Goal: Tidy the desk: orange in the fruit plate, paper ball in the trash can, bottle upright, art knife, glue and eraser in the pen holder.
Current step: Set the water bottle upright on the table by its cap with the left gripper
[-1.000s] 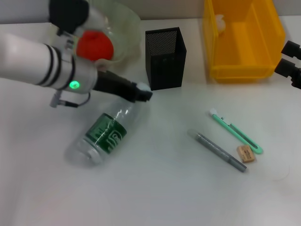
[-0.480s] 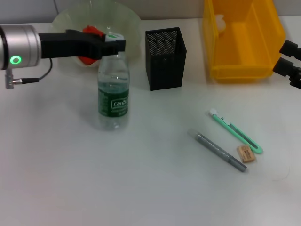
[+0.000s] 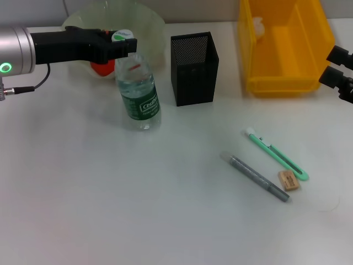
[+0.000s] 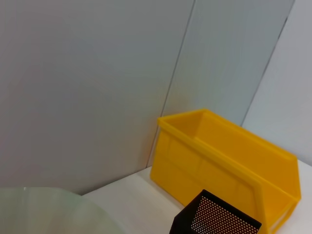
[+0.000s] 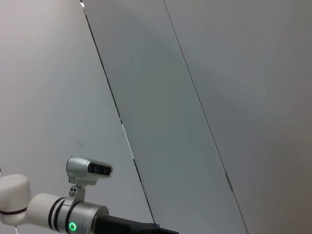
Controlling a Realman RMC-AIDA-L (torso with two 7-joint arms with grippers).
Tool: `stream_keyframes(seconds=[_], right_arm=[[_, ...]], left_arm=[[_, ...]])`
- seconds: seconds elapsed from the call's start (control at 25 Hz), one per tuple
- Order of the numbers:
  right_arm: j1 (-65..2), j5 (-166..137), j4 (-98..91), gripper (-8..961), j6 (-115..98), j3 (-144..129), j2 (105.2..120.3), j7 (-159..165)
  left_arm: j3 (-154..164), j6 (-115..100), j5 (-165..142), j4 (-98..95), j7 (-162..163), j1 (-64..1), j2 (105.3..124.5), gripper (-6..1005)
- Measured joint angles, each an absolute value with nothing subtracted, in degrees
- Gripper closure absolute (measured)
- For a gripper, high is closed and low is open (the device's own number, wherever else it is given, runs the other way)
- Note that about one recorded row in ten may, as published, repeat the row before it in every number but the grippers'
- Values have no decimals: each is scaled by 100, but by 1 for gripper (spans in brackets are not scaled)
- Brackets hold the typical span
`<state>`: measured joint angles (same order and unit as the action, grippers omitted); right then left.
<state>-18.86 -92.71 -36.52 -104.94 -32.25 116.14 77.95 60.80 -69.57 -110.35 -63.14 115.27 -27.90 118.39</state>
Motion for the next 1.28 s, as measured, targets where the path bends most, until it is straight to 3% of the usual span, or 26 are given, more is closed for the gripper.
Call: stream_keyframes(seconds=[1.28], right_arm=[[-1942,-9275,-3645,214,-10469,-3216,11593,7840]], left_arm=[[6099,-7032,-10481,-6019,9665,-2634,11863,544]])
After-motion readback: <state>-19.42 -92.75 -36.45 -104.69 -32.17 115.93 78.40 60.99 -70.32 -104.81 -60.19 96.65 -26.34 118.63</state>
